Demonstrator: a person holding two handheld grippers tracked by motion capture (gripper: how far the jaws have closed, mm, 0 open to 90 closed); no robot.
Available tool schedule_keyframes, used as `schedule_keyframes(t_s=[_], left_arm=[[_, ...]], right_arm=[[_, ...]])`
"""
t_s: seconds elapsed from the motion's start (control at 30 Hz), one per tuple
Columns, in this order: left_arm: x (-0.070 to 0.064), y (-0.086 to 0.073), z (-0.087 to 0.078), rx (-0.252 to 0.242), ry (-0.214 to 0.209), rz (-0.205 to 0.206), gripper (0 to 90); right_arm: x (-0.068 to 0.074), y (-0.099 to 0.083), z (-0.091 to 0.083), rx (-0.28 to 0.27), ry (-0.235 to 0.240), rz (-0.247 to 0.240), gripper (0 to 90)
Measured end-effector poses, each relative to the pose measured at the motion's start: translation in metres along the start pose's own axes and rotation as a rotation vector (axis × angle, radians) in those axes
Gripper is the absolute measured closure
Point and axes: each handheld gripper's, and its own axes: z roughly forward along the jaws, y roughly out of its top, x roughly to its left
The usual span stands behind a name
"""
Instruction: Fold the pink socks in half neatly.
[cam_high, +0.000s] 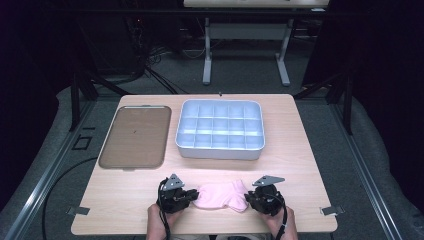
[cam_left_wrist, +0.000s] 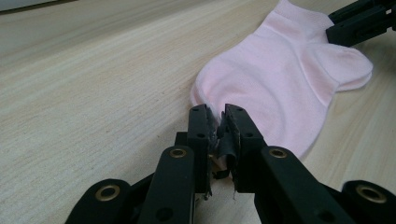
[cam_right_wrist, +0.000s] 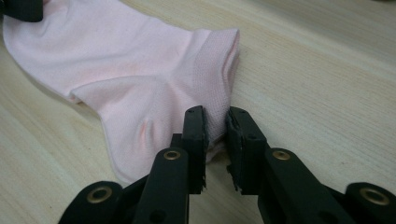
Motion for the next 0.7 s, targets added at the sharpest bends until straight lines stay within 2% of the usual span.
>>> schedule_keyframes(t_s=[0.2, 0.3, 0.5, 0.7], left_arm=[[0.0, 0.0, 0.0, -0.003, 0.007, 0.005, 80.6], [-0.001, 0.0, 0.0, -0.004, 0.007, 0.005, 80.7], [0.0, 0.0, 0.0, -0.005, 0.008, 0.004, 80.6], [-0.001, 0.0, 0.0, -0.004, 0.006, 0.004, 80.6]], right_arm=[[-0.004, -0.001, 0.0, -0.013, 0.029, 0.042, 81.3], [-0.007, -0.001, 0.0, -0.011, 0.06, 0.06, 81.7], [-0.01, -0.001, -0.001, -0.012, 0.078, 0.072, 81.8], [-0.009, 0.004, -0.011, -0.038, 0.094, 0.078, 81.9]])
